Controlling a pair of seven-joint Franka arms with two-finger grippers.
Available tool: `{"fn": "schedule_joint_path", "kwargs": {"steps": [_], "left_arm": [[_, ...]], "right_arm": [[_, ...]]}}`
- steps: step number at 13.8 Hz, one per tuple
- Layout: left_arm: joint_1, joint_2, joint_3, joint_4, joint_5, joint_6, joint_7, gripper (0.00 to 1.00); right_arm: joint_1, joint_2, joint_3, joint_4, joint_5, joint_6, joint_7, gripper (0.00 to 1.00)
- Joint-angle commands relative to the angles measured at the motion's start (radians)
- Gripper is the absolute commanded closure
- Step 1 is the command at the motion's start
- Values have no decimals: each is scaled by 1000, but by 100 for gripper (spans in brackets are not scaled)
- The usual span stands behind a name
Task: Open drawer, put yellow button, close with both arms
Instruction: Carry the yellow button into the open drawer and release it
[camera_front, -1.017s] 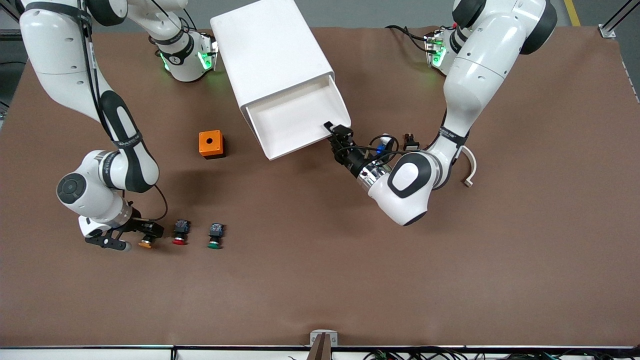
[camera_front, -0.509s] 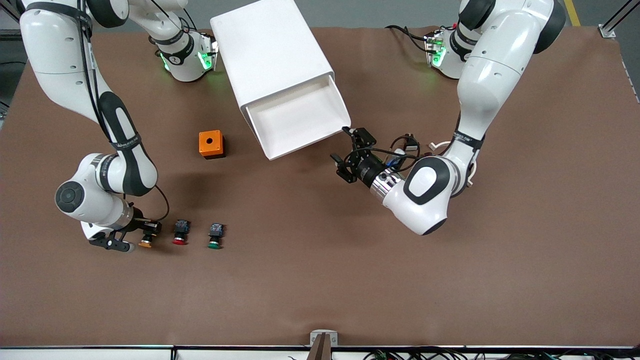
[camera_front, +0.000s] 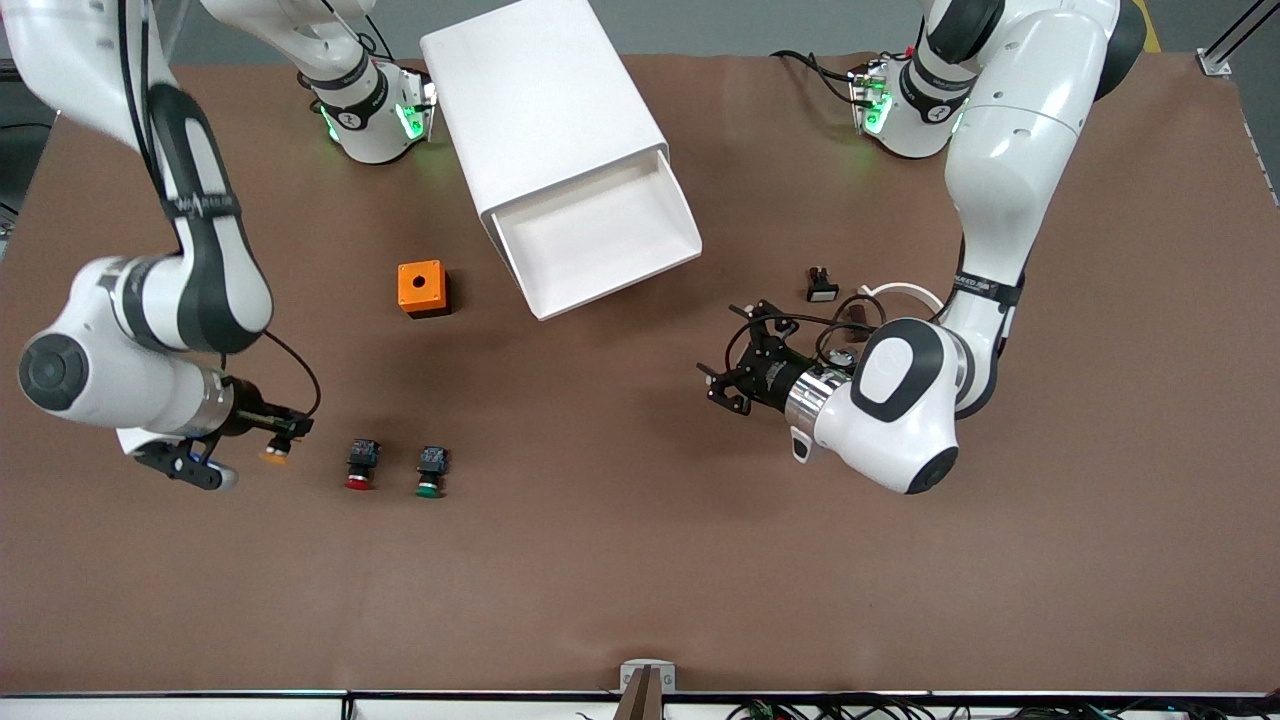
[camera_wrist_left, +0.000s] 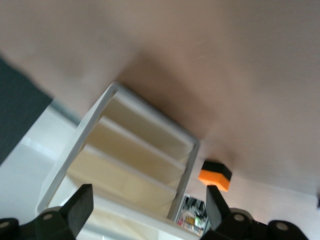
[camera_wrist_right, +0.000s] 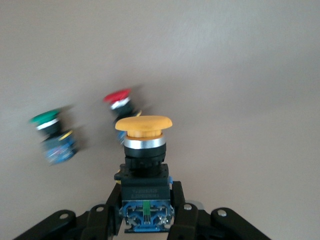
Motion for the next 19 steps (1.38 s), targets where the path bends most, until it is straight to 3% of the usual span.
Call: {"fn": "schedule_joint_path", "kwargs": {"steps": [1,3,5,9,15,16,17,18,19], "left_arm": [[-13,-84,8,-11,98,94,153,1],[-16,-132,6,-13,190,182,216,1],[-16,-158,-1,-13,271,236,252,1],[-55,-181,-4,-16,420,320,258,1],[-67,-184,-3,-16,432,330,247,0],[-66,-189,-3,-16,435,330,247,0],[-67,-197,-3,-17,438,330,247,0],[-69,-197,-3,-19,439,330,246,0],[-70,-195,-3,-19,440,330,246,0]], "right_arm": [[127,-160,-4,-65,12,-95,276,100],[240,-255,-3,-125,17,-101,474,100],[407,-291,-4,-142,20,-98,745,100],[659,-268,-6,-139,18,6,1140,100],[848,-165,-6,-125,4,126,1427,98],[863,-142,-6,-107,4,127,1461,87],[866,-121,-6,-84,3,124,1489,54],[866,-113,-6,-70,4,124,1498,1],[865,-108,-6,-55,4,117,1495,0]]}}
